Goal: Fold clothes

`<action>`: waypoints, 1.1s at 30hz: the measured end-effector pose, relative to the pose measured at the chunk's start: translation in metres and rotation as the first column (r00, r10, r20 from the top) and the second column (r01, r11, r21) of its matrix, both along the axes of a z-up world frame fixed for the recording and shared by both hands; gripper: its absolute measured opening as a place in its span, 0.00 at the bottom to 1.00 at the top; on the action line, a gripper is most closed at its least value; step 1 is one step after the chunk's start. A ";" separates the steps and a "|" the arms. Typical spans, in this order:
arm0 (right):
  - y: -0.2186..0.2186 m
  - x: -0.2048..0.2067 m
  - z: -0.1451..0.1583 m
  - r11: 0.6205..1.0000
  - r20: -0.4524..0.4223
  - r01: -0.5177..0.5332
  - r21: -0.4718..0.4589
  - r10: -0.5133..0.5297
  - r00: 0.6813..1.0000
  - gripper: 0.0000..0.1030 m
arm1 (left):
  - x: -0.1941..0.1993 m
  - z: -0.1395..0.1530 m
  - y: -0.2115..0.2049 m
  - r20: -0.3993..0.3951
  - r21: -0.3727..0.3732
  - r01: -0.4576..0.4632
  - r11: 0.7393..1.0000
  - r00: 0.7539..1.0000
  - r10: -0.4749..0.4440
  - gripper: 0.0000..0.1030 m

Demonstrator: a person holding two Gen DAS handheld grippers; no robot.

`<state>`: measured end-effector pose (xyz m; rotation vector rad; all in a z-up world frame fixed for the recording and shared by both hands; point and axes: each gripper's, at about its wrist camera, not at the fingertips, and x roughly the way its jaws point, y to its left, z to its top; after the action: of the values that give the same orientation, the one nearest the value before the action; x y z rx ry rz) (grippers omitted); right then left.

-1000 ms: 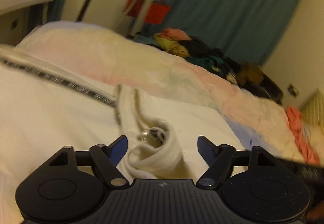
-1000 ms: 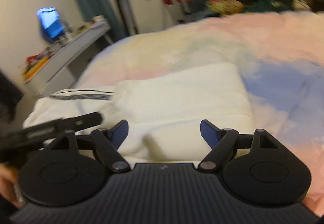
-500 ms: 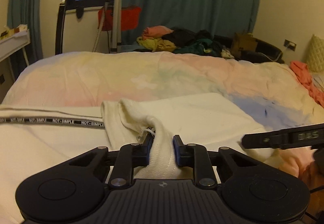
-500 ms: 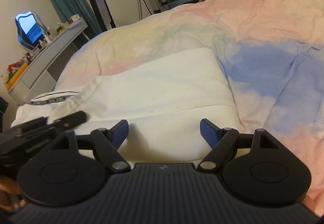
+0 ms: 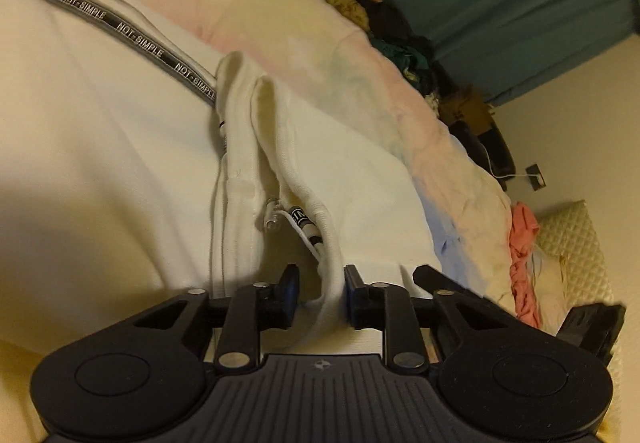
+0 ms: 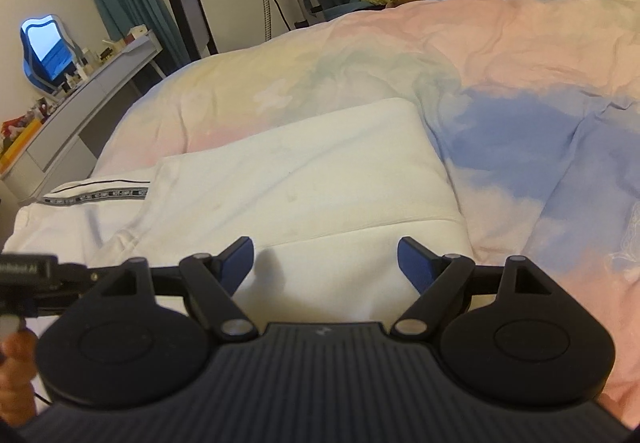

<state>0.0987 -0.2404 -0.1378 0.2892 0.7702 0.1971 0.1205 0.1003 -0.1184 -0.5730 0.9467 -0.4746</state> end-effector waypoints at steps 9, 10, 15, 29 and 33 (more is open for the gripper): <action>-0.001 0.001 -0.003 1.000 0.004 0.004 0.007 -0.004 1.000 0.80 | -0.005 -0.004 -0.030 0.043 0.161 0.135 0.978 0.989 -0.143 0.31; -0.001 0.002 -0.002 1.000 0.004 0.003 0.010 -0.003 1.000 0.80 | -0.005 -0.004 -0.027 0.031 0.149 0.121 0.981 0.991 -0.127 0.22; -0.006 0.002 -0.003 0.999 0.008 -0.002 0.038 0.001 1.000 0.79 | 0.002 0.001 -0.010 -0.061 0.041 0.033 0.999 0.998 -0.031 0.14; 0.001 -0.002 -0.009 1.000 0.017 -0.020 -0.003 0.020 1.000 0.79 | 0.000 0.013 -0.006 -0.091 0.052 0.019 0.998 0.996 -0.014 0.47; -0.003 0.000 -0.006 0.999 0.018 -0.002 0.033 0.001 1.000 0.79 | 0.008 0.028 0.001 -0.054 0.088 -0.018 0.996 0.998 0.023 0.61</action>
<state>0.0984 -0.2438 -0.1434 0.3176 0.7503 0.2138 0.1288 0.1009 -0.0903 -0.5180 1.0077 -0.3985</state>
